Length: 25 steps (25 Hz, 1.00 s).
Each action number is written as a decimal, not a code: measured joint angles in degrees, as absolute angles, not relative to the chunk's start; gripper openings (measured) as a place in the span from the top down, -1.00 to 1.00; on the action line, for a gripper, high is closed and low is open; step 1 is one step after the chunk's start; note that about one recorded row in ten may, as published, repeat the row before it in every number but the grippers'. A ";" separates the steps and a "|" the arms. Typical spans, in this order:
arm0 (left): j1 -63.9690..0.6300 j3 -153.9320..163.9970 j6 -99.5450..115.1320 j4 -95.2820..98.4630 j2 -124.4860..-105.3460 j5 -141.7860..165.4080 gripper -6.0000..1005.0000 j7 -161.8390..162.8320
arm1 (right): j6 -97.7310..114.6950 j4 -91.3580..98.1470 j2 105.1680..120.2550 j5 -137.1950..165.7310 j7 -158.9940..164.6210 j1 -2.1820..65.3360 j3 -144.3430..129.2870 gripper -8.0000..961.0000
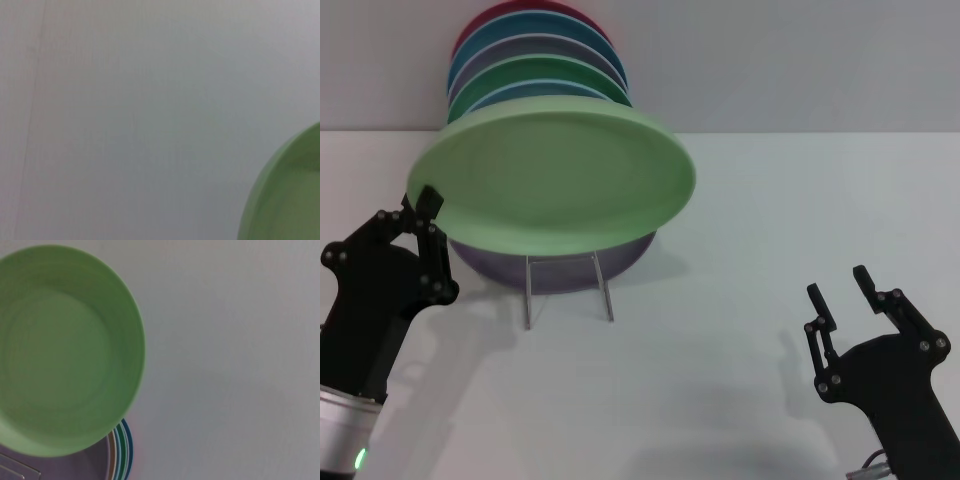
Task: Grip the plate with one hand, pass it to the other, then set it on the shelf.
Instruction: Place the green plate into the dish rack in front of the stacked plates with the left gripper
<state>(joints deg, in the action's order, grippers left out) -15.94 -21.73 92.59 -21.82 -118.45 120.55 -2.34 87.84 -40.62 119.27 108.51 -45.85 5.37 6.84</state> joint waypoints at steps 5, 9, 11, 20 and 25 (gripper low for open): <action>-17.28 -22.29 91.46 -20.15 -118.58 120.32 0.93 -2.53 | 87.81 -40.49 119.27 107.85 -45.63 5.79 6.92 0.20; -17.64 -22.92 89.56 -19.06 -118.66 120.26 0.93 -2.55 | 87.80 -40.34 119.18 107.24 -45.62 5.91 6.98 0.20; -17.70 -23.17 89.05 -18.74 -118.66 120.26 0.93 -2.55 | 87.80 -40.22 119.18 107.19 -45.62 5.95 7.16 0.20; -17.36 -22.94 85.97 -17.69 -118.59 120.68 0.93 -2.55 | 87.71 -39.49 119.22 107.13 -45.61 6.50 9.41 0.20; -17.57 -22.85 83.15 -17.20 -118.76 120.76 0.93 -2.55 | 86.70 -39.37 119.29 107.08 -45.66 7.46 9.81 0.20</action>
<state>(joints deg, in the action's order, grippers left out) -17.57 -22.85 83.15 -17.20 -118.76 120.76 -2.55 86.70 -39.37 119.29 107.08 -45.66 7.46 9.81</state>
